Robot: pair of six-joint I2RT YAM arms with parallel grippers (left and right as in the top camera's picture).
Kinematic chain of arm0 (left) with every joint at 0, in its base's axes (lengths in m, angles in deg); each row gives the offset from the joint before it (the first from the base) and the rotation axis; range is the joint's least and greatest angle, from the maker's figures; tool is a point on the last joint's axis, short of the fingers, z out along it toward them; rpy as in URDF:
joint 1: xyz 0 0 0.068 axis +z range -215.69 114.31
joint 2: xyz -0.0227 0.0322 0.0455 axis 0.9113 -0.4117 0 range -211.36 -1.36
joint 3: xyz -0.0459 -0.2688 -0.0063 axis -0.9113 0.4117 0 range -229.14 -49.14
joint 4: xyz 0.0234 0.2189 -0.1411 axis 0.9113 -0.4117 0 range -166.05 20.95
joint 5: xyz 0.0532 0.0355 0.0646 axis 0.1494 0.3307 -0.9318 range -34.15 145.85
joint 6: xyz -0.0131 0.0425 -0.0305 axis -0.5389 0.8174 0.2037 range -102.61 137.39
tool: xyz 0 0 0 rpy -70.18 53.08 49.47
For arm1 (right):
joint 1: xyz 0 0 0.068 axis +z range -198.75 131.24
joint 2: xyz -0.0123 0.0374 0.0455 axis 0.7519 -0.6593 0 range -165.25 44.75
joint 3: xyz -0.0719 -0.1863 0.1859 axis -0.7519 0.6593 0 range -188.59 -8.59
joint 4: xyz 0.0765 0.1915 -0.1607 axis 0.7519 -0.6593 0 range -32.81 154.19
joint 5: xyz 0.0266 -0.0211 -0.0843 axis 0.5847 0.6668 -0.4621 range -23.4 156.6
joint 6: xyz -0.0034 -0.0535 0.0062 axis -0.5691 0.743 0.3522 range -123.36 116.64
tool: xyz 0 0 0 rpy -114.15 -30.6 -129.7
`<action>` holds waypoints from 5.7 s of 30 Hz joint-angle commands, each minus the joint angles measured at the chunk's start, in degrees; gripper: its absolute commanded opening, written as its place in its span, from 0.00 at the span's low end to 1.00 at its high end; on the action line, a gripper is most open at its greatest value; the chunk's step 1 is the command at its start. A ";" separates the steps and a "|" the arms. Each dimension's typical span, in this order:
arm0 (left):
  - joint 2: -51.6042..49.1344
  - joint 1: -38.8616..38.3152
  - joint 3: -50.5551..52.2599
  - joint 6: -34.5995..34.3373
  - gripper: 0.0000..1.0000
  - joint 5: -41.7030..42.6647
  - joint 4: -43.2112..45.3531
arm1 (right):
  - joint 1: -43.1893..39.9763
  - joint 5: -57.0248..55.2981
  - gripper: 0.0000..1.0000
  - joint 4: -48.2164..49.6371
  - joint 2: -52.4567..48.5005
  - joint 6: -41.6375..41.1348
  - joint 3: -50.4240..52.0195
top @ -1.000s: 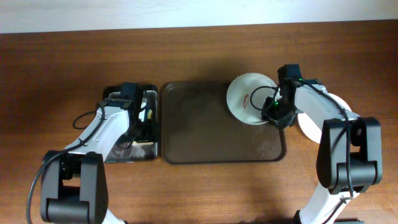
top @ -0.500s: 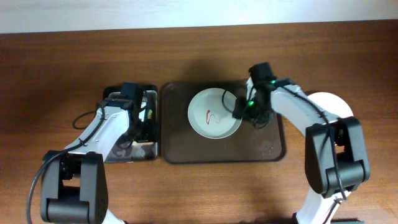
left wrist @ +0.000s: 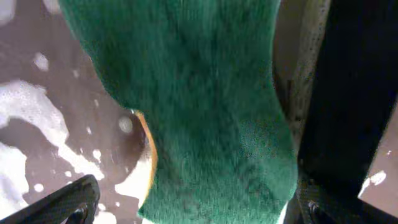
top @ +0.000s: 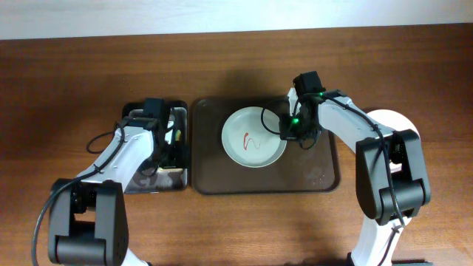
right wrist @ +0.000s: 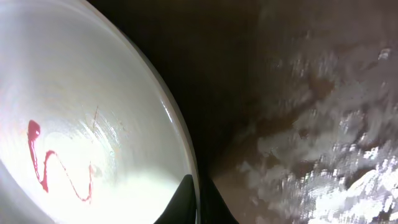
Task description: Clean dirty plates on tray and stack at the side
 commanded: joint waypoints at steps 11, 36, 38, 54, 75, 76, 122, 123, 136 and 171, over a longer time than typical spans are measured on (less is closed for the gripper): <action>-2.95 0.20 -1.33 -7.45 0.87 -0.66 7.65 | 0.33 -1.03 0.04 -1.36 -1.29 0.28 0.17; 19.54 0.02 -4.39 -1.14 0.00 -19.80 13.38 | 0.33 -1.49 0.04 -1.97 -1.29 0.31 0.17; 20.39 0.02 -4.39 -1.16 0.00 -19.78 12.55 | 0.33 -1.46 0.04 -1.95 -1.29 0.31 0.17; 18.82 0.04 -0.37 -1.27 0.00 -12.44 9.79 | 0.33 -1.46 0.04 -1.95 -1.29 0.31 0.17; -0.61 -14.51 -3.67 -14.62 0.00 22.47 21.24 | 6.34 1.99 0.04 -5.64 -1.31 -1.49 0.17; -2.67 -16.44 -3.67 -18.40 0.00 22.47 22.91 | 6.32 1.99 0.04 -5.68 -1.31 -1.49 0.17; -2.64 -24.61 -7.21 -24.90 0.00 6.58 21.79 | 6.32 1.77 0.04 -6.69 -1.31 -1.44 0.17; -3.17 -25.24 -7.19 -29.11 0.00 7.32 18.88 | 6.32 1.77 0.04 -6.69 -1.31 -1.44 0.17; -10.56 -25.05 -8.37 -25.35 0.00 -14.21 15.23 | 6.32 1.77 0.04 -6.88 -1.31 -1.44 0.17; 5.22 3.21 3.80 -2.45 0.00 0.07 8.90 | 10.73 -44.22 0.04 -23.02 22.08 1.64 -3.28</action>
